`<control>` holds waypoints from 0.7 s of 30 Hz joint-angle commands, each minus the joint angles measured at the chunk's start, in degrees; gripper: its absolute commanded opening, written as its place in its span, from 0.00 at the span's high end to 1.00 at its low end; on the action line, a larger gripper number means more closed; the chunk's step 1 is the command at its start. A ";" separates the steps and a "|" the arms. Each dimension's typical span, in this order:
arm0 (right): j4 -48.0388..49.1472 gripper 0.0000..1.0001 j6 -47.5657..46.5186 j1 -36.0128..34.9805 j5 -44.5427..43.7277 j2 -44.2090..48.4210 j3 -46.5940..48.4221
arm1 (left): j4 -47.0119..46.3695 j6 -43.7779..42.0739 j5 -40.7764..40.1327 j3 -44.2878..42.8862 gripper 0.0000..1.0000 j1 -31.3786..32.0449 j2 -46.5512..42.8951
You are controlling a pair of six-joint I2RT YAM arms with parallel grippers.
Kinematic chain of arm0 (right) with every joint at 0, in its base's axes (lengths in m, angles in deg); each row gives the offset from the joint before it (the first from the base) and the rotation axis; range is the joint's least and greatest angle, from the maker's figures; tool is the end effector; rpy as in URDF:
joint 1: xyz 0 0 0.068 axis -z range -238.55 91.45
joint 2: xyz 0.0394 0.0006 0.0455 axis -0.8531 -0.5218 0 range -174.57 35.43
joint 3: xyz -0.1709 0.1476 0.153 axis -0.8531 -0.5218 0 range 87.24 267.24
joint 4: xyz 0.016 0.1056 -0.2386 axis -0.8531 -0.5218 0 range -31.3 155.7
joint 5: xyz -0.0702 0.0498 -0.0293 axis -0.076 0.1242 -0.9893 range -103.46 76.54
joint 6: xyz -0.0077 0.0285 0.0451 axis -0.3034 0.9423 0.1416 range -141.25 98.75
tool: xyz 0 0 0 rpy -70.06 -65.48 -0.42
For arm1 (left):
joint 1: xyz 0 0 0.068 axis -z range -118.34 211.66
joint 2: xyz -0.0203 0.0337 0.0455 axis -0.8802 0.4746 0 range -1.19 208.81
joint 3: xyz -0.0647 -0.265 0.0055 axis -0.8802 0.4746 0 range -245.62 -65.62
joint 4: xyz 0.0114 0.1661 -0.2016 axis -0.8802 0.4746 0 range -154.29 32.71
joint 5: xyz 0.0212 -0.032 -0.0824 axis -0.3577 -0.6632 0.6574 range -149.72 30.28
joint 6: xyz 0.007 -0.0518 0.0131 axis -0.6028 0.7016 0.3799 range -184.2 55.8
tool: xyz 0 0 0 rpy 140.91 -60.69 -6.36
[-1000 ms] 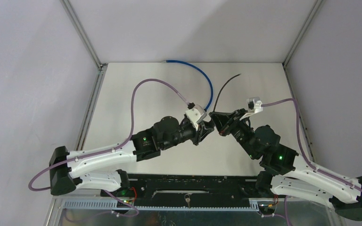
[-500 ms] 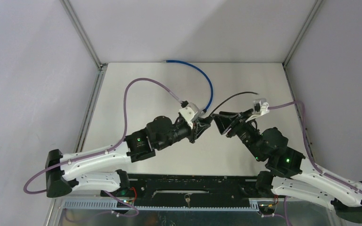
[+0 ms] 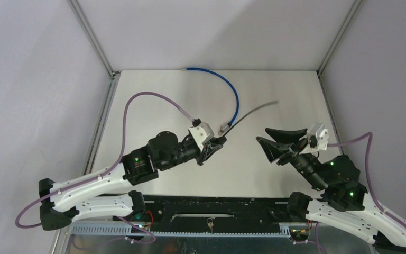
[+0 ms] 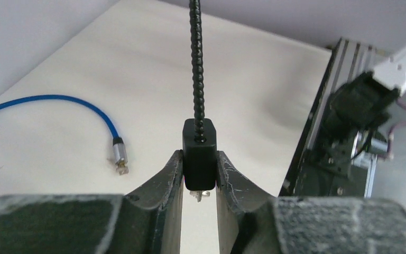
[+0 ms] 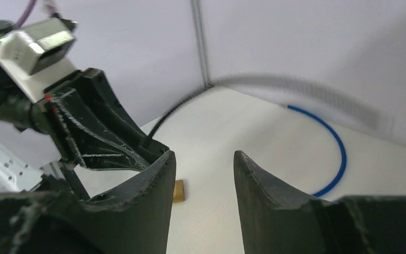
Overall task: Lock with the key
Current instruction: Pick up the lock from the center of the board.
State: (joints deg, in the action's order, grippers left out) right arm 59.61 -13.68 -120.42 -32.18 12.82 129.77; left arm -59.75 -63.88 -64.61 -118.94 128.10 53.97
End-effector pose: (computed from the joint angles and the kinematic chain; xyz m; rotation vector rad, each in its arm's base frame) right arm 0.0529 0.0747 0.3806 -0.3657 1.3388 0.8031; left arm 0.0926 -0.2049 0.3702 0.8961 1.4990 -0.7965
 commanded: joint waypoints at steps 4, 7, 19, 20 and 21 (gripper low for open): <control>-0.03 0.53 -21.88 0.12 22.42 0.89 0.37 | 11.23 -9.53 8.63 -2.38 0.89 -0.25 -6.43; -4.04 0.51 -31.94 -0.29 30.30 -1.43 1.63 | 15.42 -10.91 10.67 -4.09 0.97 -0.25 -6.82; -12.73 0.46 -51.12 -3.67 30.50 -7.74 5.91 | 22.96 -12.64 15.02 -6.43 1.00 -0.25 -7.01; -12.91 0.46 -51.49 -3.96 29.92 -7.90 5.91 | 23.26 -12.67 15.09 -6.44 1.00 -0.25 -6.93; -13.16 0.46 -51.74 -4.18 29.40 -8.03 5.91 | 23.58 -12.78 15.24 -6.51 1.00 -0.25 -6.94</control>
State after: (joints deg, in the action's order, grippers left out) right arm 47.09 -60.65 -123.65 -1.65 5.25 133.07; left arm -36.41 -74.87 -51.54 -121.37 128.01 47.89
